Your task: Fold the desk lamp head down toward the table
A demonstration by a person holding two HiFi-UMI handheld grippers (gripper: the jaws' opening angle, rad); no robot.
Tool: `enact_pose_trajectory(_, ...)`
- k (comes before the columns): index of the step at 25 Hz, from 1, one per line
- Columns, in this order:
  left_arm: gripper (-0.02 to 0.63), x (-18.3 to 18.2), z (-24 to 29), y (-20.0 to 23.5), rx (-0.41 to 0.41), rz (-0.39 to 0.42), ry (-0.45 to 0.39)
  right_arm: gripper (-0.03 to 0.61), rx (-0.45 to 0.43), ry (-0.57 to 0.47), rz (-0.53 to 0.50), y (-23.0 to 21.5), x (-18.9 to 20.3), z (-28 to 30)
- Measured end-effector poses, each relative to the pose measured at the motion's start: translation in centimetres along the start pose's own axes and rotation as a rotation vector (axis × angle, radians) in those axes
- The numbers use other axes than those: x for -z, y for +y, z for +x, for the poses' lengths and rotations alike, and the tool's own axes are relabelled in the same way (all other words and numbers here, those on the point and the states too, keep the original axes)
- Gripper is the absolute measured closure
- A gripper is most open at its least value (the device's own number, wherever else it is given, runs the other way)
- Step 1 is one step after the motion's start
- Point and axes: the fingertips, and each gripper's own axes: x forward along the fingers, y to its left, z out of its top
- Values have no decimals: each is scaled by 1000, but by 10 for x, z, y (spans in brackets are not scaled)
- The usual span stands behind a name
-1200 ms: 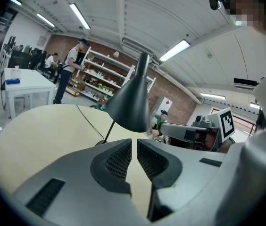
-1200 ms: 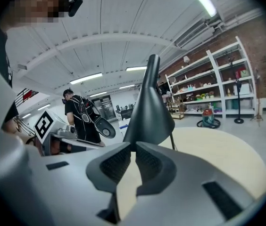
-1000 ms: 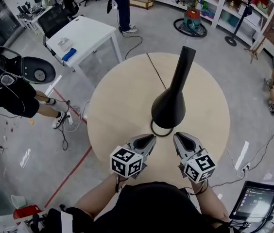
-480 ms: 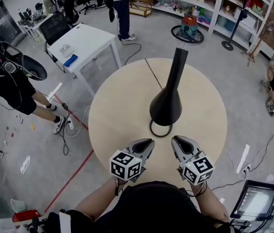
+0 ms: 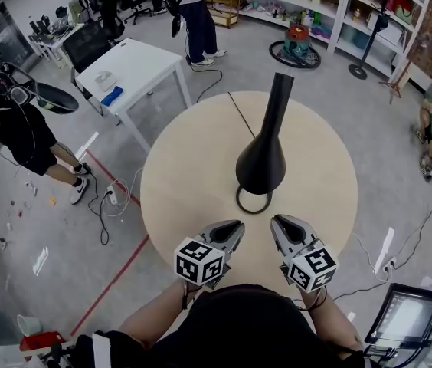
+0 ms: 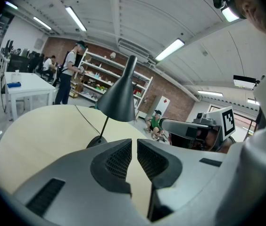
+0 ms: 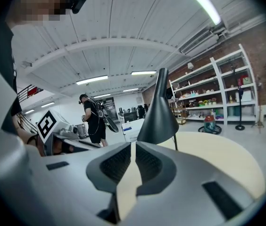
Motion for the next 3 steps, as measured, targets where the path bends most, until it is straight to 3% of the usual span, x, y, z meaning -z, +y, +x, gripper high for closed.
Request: enact_pose_trajectory(3, 581, 2, -1, 0, 2, -3, 5, 548, 1, 1, 0, 1, 0, 0)
